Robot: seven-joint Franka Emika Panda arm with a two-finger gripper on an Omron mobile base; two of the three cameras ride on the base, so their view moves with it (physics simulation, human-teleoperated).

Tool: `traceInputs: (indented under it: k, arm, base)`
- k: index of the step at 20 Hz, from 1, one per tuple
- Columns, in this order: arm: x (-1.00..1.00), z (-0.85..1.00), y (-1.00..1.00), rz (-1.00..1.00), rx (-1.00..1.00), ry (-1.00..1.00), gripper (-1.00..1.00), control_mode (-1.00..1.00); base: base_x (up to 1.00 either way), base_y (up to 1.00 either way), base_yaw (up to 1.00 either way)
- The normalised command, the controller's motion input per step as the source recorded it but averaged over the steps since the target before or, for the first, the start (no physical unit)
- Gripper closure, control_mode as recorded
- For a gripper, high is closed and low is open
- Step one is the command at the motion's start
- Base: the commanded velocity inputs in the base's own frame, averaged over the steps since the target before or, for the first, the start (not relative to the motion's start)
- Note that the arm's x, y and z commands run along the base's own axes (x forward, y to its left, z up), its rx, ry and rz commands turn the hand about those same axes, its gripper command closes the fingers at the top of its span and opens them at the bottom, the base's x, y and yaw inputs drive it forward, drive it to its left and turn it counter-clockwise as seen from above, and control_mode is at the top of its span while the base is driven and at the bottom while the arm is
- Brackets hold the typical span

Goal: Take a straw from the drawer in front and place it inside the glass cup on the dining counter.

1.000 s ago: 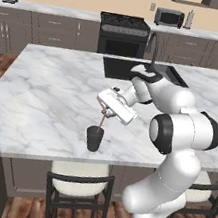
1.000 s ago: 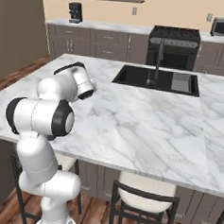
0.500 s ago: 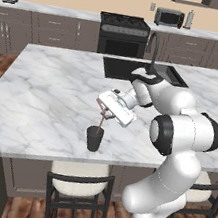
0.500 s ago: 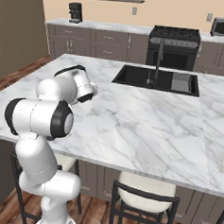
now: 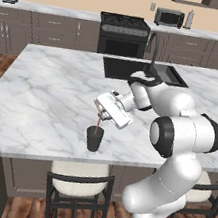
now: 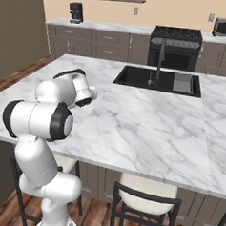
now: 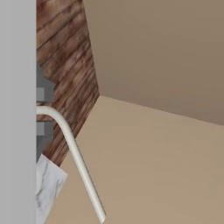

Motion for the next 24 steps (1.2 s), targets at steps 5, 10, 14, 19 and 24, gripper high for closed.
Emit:
traceInputs:
  k: [5,10,14,19,24]
  arm:
    - [0.04,-0.22,0.00,-0.06,0.00,0.00,1.00,-1.00]
    - [0.17,-0.17,0.00,-0.05,0.00,0.00,1.00,-1.00]
    - [0.20,-0.03,0.02,-0.03,0.00,0.00,1.00,-1.00]
    - [0.22,-0.12,0.01,-0.05,0.00,0.00,1.00,-1.00]
    - [0.13,-0.29,0.00,-0.06,0.00,0.03,1.00,-1.00]
  base:
    - [0.00,0.00,0.00]
    - [0.00,0.00,0.00]
    - [0.00,0.00,0.00]
    - [0.00,0.00,0.00]
    - [0.00,0.00,0.00]
